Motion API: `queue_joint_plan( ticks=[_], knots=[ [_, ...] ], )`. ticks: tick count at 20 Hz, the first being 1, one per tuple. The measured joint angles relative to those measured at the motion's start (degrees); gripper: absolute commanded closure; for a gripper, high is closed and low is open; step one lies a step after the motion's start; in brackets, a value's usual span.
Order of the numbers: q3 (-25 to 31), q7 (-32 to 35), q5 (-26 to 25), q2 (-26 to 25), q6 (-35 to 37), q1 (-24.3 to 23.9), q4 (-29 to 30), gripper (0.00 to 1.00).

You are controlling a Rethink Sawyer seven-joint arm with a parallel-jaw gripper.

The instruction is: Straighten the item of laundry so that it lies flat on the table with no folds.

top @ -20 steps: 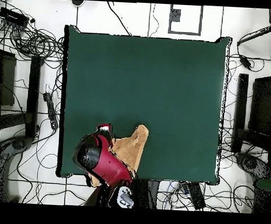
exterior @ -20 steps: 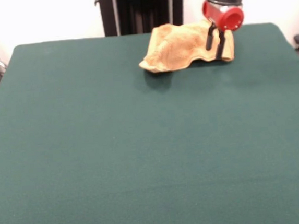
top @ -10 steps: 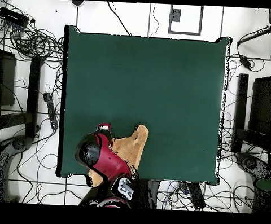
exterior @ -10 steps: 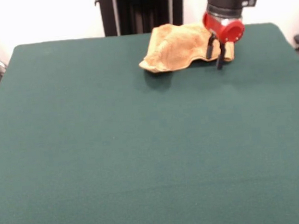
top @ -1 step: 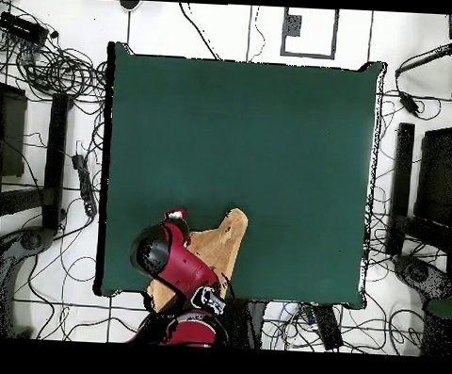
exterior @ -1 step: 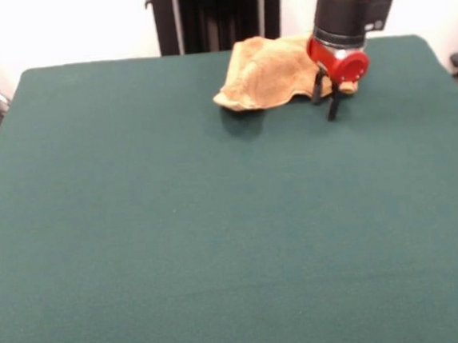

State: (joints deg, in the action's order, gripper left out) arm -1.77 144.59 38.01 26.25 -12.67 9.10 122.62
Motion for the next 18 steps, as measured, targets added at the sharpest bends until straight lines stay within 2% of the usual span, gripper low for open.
queue_joint_plan(
  ticks=[7,8,18],
  knots=[
    [-0.81,0.0,0.0,-0.12,-0.06,1.06,0.0,1.0],
    [-1.67,0.0,-0.01,-0.43,-0.16,2.29,-0.6,0.0],
    [-1.94,0.0,-0.02,-0.61,-0.76,3.13,-1.65,0.0]
  ],
)
